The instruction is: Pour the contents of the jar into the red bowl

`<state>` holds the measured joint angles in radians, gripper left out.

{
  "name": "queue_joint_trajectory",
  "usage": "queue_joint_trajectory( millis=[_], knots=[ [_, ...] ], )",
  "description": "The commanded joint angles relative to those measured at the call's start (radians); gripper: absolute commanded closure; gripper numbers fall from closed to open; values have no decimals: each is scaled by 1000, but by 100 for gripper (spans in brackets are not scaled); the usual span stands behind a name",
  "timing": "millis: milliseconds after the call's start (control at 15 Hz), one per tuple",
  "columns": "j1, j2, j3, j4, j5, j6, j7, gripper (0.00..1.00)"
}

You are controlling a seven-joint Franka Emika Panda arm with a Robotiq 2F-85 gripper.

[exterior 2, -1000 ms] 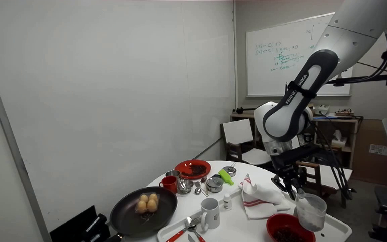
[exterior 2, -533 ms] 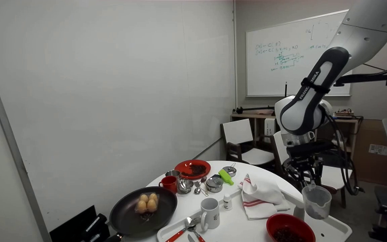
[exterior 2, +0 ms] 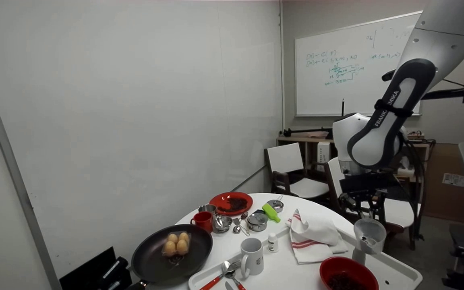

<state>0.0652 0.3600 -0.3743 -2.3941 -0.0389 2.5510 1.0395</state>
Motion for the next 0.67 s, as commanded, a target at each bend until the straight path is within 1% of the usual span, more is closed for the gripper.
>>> queue_joint_trajectory(
  millis=[0,133,267,600],
  knots=[
    [117,-35,-3,-6,-123,-15,257,90],
    [161,-29,19,20,-191,-48,358,90],
    [181,-18,45,51,-253,-86,427,90],
    [173,-11,102,106,-353,-200,531,90]
  ],
)
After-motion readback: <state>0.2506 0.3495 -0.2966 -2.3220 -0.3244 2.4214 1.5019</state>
